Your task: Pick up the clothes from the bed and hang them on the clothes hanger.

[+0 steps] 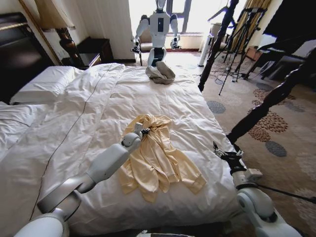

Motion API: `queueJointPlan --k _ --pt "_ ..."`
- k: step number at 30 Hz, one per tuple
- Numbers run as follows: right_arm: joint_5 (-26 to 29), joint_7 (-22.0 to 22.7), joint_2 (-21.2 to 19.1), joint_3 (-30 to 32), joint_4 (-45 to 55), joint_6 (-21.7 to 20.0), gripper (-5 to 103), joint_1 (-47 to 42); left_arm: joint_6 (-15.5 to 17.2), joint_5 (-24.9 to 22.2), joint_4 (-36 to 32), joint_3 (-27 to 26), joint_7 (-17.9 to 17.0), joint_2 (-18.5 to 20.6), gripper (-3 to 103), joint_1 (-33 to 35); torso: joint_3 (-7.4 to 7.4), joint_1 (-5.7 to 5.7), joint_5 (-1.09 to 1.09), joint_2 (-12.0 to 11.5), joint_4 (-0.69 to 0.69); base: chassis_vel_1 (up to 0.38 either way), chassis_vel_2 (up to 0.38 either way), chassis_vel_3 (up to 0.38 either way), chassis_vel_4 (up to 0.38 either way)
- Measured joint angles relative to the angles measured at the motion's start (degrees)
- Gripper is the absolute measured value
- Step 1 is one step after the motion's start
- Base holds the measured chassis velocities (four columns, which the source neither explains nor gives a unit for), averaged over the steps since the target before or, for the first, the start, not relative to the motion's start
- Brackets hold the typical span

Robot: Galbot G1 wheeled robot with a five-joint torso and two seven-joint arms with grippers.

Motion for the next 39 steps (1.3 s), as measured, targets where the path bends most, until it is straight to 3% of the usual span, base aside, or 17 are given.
queueJointPlan --k 8,12,14,18,21,23,29,32,39 --pt "-0.1 0.1 0.2 0.0 0.1 -0.1 100 -0.3 0.1 -1.7 -0.7 -0.7 -0.7 0.4 28 0.1 0.00 0.00 0.00 0.0 0.00 0.000 0.000 0.000 0.000" --pt "-0.1 0.3 0.2 0.0 0.1 -0.2 100 -0.1 0.1 -2.3 -0.9 -0.8 -1.0 0.5 11 0.1 0.00 0.00 0.00 0.0 0.00 0.000 0.000 0.000 0.000" --pt "-0.1 0.3 0.2 0.0 0.1 -0.3 100 -0.1 0.1 -2.5 -1.0 -0.8 -1.1 0.4 11 0.1 0.00 0.00 0.00 0.0 0.00 0.000 0.000 0.000 0.000" --pt "-0.1 0.4 0.1 0.0 0.1 -0.3 100 -0.2 0.2 -3.2 -1.7 -0.9 -1.3 0.5 22 0.5 0.00 0.00 0.00 0.0 0.00 0.000 0.000 0.000 0.000" --pt "-0.1 0.5 0.1 0.0 0.1 -0.3 100 -0.2 0.3 -3.3 -2.6 -0.9 -1.3 1.2 38 0.8 0.00 0.00 0.00 0.0 0.00 0.000 0.000 0.000 0.000" --pt "-0.1 0.6 0.1 0.0 0.1 -0.4 100 -0.2 0.3 -3.3 -2.8 -0.9 -1.3 1.4 38 0.8 0.00 0.00 0.00 0.0 0.00 0.000 0.000 0.000 0.000" --pt "-0.1 0.7 0.3 0.0 0.2 -0.5 100 -0.2 -0.2 -3.6 -2.6 -1.2 -0.4 1.6 66 0.4 0.00 0.00 0.00 0.0 0.00 0.000 0.000 0.000 0.000" --pt "-0.1 0.7 0.5 0.0 0.3 -0.5 100 -0.4 -0.5 -3.8 -2.2 -1.3 0.1 1.4 64 0.1 0.00 0.00 0.00 0.0 -0.01 0.000 0.000 0.000 0.000" --pt "0.0 1.1 0.7 0.0 0.5 -0.5 100 -0.7 -0.5 -4.6 -2.3 -2.1 0.7 1.8 39 -0.4 0.00 0.00 0.00 0.0 0.00 0.000 0.000 0.000 0.000"
